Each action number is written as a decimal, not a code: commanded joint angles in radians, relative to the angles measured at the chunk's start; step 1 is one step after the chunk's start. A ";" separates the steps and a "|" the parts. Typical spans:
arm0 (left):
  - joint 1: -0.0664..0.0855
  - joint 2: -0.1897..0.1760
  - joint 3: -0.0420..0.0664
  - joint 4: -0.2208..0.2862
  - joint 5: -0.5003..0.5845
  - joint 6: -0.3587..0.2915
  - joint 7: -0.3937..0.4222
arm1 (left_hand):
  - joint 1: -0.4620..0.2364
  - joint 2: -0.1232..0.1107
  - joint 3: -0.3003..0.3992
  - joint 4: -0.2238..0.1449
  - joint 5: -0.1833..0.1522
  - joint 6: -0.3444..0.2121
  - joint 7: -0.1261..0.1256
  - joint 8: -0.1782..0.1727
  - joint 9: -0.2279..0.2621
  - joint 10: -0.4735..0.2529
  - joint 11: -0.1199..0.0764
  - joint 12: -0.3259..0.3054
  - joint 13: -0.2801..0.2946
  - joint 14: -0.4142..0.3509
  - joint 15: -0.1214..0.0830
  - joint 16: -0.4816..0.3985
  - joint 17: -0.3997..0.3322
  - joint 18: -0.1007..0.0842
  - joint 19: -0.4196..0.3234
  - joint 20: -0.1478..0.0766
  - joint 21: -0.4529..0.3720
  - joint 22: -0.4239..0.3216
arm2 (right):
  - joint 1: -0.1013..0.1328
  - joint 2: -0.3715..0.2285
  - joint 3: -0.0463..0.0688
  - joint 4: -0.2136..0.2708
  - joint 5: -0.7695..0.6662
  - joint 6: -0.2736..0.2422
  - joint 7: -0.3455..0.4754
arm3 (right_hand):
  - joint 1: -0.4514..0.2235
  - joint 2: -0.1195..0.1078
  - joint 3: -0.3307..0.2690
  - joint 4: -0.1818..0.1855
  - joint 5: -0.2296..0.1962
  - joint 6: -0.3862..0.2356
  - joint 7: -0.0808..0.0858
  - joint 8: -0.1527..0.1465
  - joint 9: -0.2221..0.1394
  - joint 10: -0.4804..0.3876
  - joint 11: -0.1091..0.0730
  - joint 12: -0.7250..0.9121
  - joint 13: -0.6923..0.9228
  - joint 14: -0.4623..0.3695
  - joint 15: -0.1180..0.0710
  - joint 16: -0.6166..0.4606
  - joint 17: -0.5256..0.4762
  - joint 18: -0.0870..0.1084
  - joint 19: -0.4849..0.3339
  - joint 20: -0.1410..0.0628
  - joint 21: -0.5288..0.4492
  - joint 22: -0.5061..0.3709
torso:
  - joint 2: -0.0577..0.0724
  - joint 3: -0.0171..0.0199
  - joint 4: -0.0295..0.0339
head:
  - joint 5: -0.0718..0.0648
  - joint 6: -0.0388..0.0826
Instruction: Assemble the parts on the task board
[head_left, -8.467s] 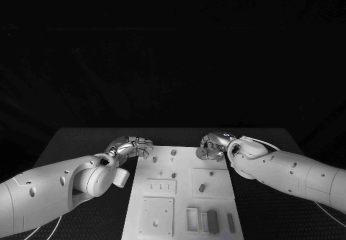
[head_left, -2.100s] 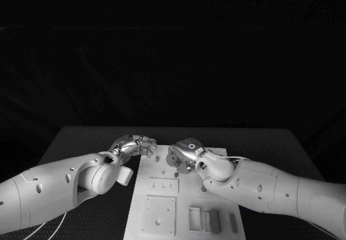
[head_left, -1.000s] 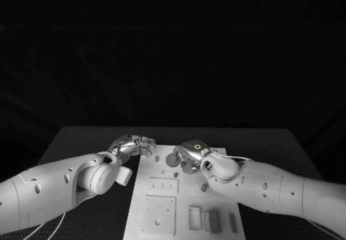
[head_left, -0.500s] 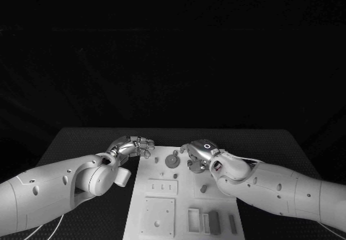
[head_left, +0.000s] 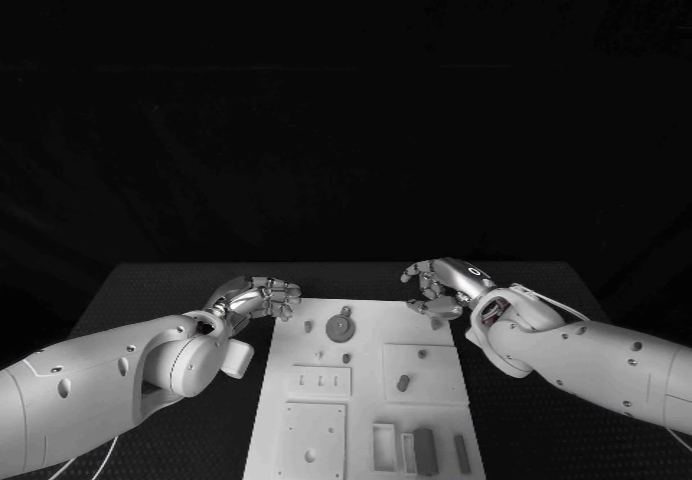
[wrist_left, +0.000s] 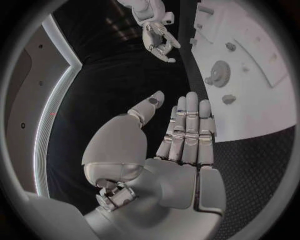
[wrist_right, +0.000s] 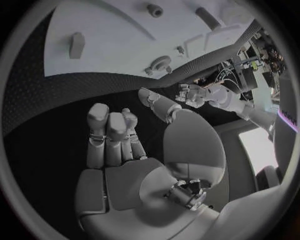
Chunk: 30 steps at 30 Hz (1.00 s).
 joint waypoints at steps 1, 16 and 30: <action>0.001 0.004 0.001 -0.006 -0.007 0.020 0.020 | -0.010 0.002 0.000 -0.004 -0.001 0.006 0.000 -0.005 0.002 0.007 0.000 0.001 0.002 -0.004 0.000 0.001 -0.001 0.016 -0.004 -0.003 0.006 0.003 | 0.000 -0.025 0.001 -0.019 0.200 0.105 0.125 | -0.013 0.014 -0.059 -0.020 0.032 0.024 0.031 0.008 -0.002 -0.036 0.016 0.007 0.001 -0.014 -0.002 -0.004 0.005 0.031 -0.019 -0.003 -0.005 0.020 | -0.002 0.0048 -0.0097 | 0.000 0.005; 0.000 0.009 0.001 -0.026 -0.007 0.023 0.027 | -0.012 0.001 -0.002 -0.005 -0.002 -0.001 0.002 -0.011 0.003 0.003 0.001 -0.005 0.002 -0.005 0.000 0.000 -0.002 0.016 -0.005 -0.003 0.006 0.002 | -0.018 -0.045 0.001 -0.144 0.240 0.247 0.168 | -0.014 0.034 -0.241 -0.062 0.095 0.003 0.030 0.006 -0.011 -0.088 0.016 0.011 0.003 -0.069 -0.002 -0.009 0.025 0.031 -0.085 0.007 -0.010 0.021 | -0.005 0.0147 -0.0219 | 0.005 0.001; 0.000 0.009 0.001 -0.028 -0.007 0.025 0.026 | -0.011 0.001 -0.001 -0.006 -0.001 -0.001 0.002 -0.012 0.003 -0.001 0.002 -0.008 0.001 -0.006 0.000 0.000 -0.002 0.016 -0.005 -0.003 0.006 0.002 | -0.073 -0.010 0.001 -0.188 0.242 0.240 0.175 | 0.008 0.055 -0.299 -0.062 0.008 -0.006 0.030 0.007 -0.013 -0.103 0.016 0.015 0.000 -0.085 -0.002 -0.010 0.031 0.031 -0.105 0.010 -0.013 0.019 | -0.005 0.0119 -0.0207 | 0.007 -0.006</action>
